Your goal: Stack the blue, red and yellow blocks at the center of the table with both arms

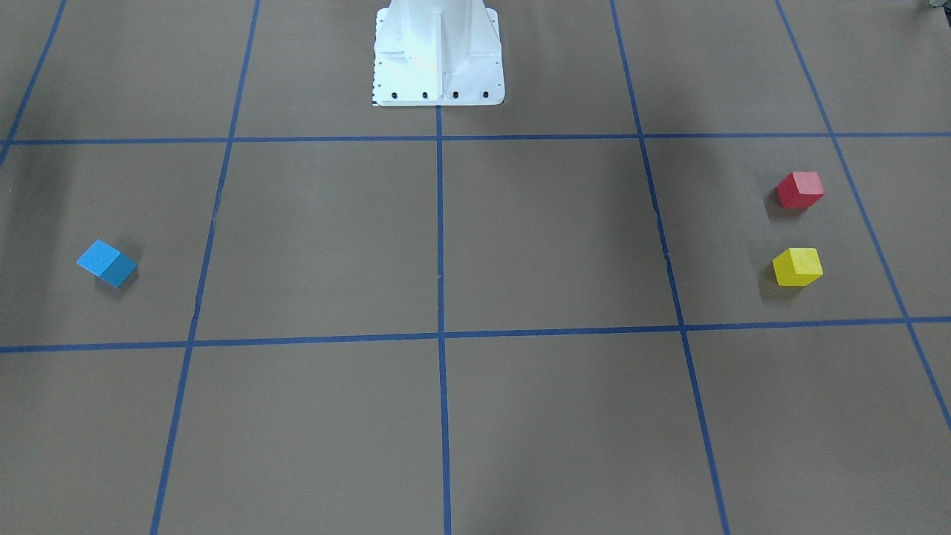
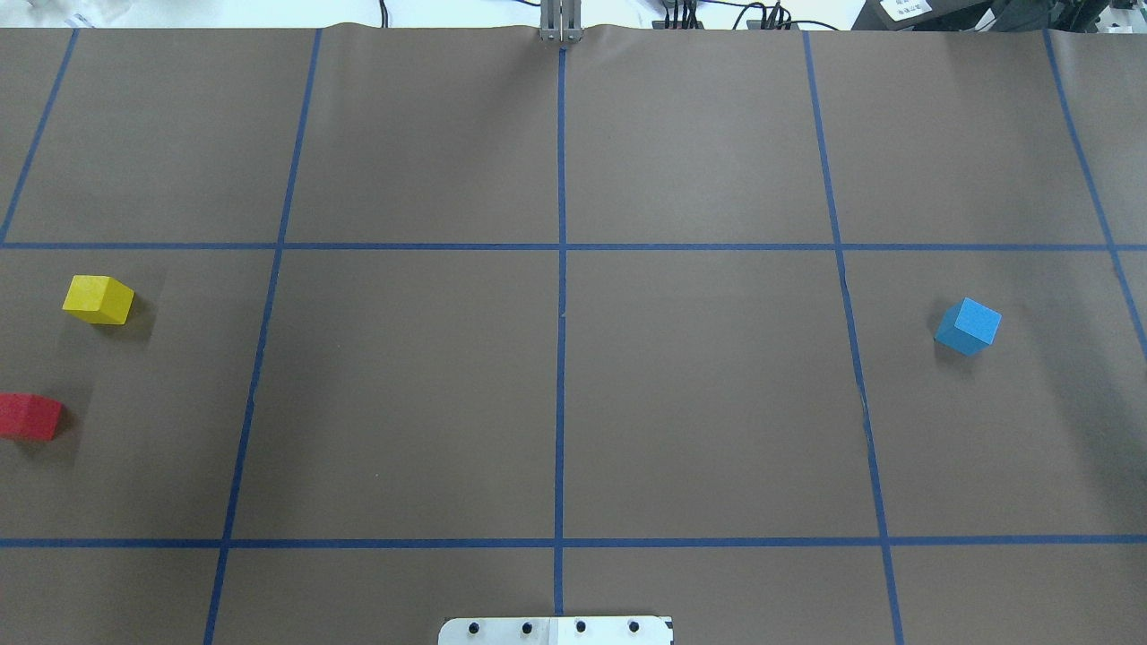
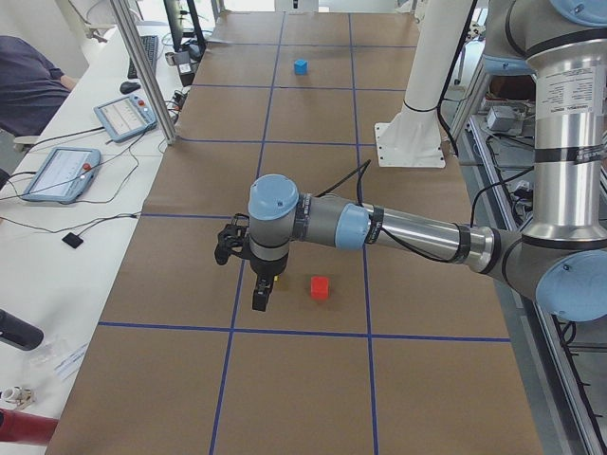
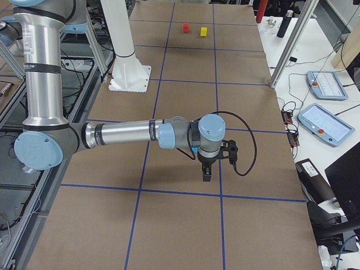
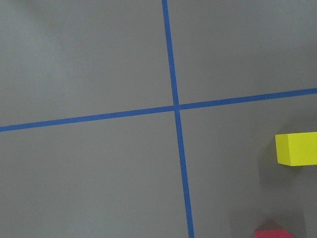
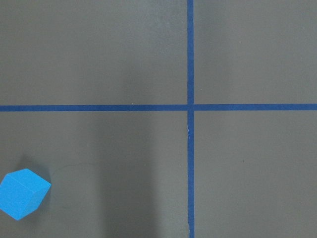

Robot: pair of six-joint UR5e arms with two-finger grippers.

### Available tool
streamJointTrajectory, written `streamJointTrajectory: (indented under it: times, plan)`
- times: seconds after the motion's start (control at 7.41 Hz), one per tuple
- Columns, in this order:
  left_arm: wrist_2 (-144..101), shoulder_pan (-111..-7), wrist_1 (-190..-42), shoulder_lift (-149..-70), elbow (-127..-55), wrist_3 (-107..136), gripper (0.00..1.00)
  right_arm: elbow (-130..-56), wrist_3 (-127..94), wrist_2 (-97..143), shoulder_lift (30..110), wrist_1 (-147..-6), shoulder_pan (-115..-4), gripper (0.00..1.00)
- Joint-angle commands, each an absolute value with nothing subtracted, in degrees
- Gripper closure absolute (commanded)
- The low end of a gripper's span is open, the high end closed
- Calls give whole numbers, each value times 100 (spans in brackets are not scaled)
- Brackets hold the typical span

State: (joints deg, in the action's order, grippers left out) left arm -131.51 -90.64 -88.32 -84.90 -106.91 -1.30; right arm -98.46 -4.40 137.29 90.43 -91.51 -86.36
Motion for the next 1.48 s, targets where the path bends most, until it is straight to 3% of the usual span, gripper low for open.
streamJointTrajectory:
  times: [0.0, 0.4, 1.35]
  plan:
    - [-13342, -9053, -8842, -8490, -10696, -114, 0, -10062, -605, 13798, 8912, -9158, -7878, 1]
    - [-13464, -9053, -8850, -8482, -10723, -132, 0, -10098, -3498, 13990, 8517, -9132, -7207, 1]
    - [-13579, -9053, -8859, -8490, -10837, -141, 0, -9765, -5317, 13078, 8604, -7999, -5942, 2]
